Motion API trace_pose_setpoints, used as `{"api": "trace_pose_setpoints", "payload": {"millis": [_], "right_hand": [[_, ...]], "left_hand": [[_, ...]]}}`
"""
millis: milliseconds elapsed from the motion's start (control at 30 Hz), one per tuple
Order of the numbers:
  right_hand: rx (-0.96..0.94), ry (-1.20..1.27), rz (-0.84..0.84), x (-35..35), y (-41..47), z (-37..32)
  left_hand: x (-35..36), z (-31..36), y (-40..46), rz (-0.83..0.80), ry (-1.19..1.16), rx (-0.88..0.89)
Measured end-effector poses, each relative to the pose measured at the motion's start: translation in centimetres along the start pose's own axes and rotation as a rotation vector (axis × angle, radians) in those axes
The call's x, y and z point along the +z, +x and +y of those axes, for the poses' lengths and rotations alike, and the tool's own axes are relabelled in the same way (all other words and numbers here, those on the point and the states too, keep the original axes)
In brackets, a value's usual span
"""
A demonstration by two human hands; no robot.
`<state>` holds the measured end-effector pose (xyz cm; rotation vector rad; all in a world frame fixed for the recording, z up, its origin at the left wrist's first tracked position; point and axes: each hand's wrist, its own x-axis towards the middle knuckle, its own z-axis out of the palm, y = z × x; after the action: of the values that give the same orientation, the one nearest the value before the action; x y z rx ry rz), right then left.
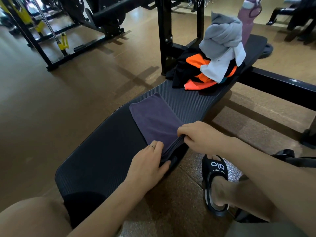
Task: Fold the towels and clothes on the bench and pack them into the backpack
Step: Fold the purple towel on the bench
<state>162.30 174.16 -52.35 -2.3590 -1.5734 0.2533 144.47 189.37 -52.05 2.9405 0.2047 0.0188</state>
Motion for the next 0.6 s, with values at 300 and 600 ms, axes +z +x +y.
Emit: {"api": "trace_pose_setpoints", "payload": {"millis": [300, 600], "right_hand": [[0.123, 0.187, 0.04, -0.9, 0.3, 0.7], [0.24, 0.229, 0.011, -0.1, 3.1, 2.2]], "left_hand": [[0.4, -3.1, 1.6, 0.177, -0.446, -0.193], [1.9, -3.7, 3.1, 0.235, -0.585, -0.394]]}}
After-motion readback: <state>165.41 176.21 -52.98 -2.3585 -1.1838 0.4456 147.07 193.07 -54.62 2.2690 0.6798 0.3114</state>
